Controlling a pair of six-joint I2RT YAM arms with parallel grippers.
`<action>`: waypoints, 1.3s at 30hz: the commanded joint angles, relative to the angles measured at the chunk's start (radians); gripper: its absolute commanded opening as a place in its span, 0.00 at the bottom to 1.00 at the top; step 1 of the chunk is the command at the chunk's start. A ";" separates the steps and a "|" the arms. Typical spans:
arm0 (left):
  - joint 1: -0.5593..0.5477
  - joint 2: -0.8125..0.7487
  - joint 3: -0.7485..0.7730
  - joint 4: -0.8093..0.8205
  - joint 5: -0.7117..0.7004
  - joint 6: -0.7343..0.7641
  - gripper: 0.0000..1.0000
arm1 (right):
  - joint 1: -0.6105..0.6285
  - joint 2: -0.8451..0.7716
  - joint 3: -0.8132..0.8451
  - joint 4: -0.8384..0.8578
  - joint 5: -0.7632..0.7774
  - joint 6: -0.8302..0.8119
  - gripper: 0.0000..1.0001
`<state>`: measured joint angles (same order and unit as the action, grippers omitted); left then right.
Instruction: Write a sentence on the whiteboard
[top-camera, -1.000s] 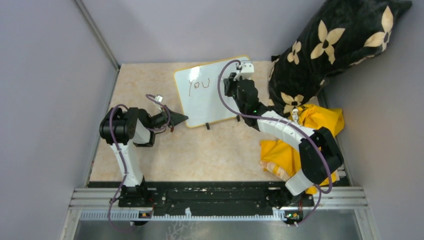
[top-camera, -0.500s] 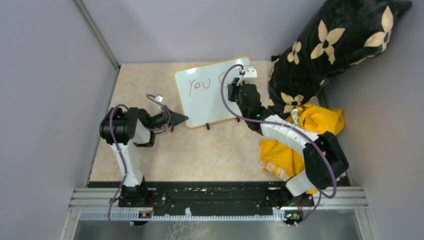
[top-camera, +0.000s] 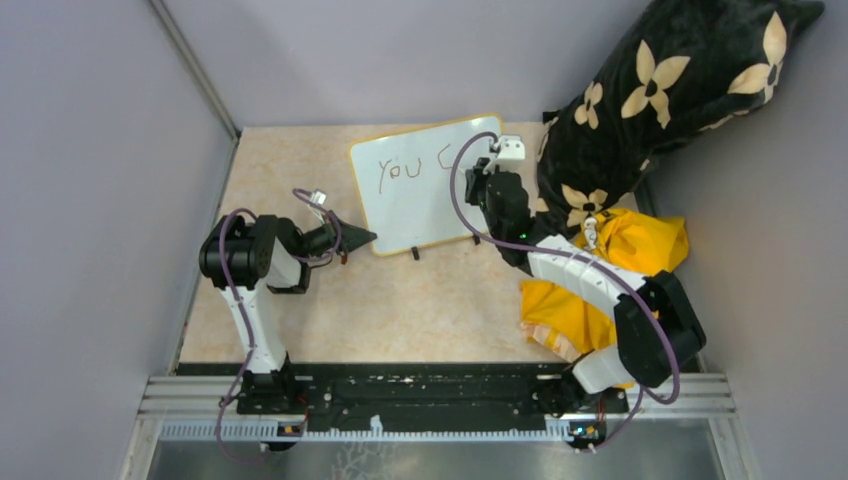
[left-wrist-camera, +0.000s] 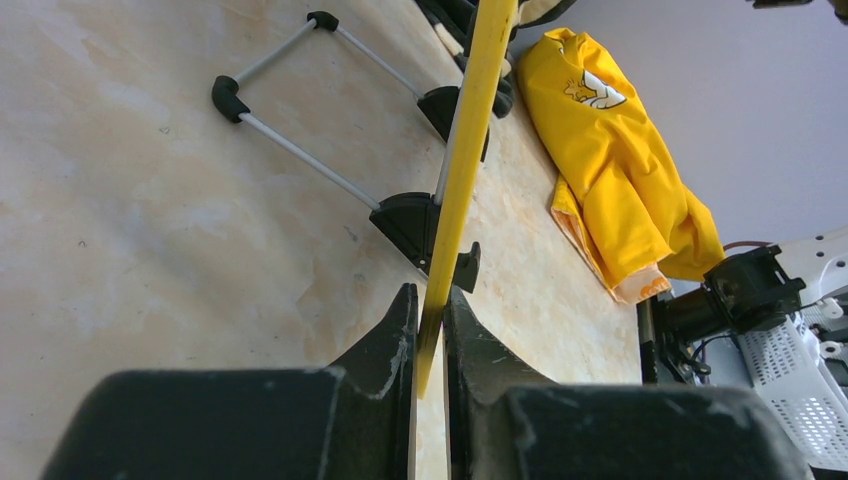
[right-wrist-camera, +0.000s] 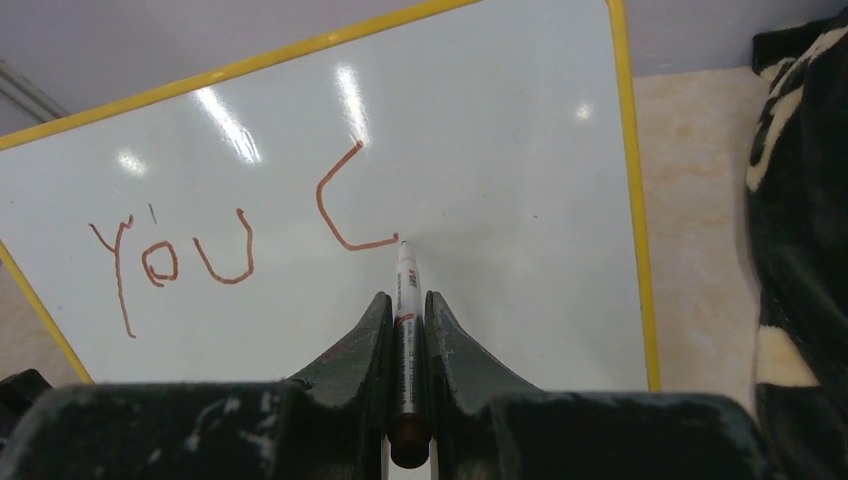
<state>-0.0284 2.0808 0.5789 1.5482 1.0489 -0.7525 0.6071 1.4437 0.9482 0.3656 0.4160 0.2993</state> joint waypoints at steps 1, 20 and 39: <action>-0.003 0.017 -0.004 0.066 0.003 -0.004 0.00 | -0.014 -0.112 -0.090 0.133 -0.014 -0.002 0.00; -0.003 0.018 -0.002 0.065 0.002 -0.005 0.00 | -0.051 -0.067 -0.036 0.202 -0.032 0.026 0.00; -0.003 0.017 -0.003 0.066 0.002 -0.005 0.00 | -0.053 0.006 0.039 0.138 -0.037 0.018 0.00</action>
<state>-0.0284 2.0808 0.5789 1.5482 1.0504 -0.7471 0.5617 1.4406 0.9279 0.4900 0.3904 0.3168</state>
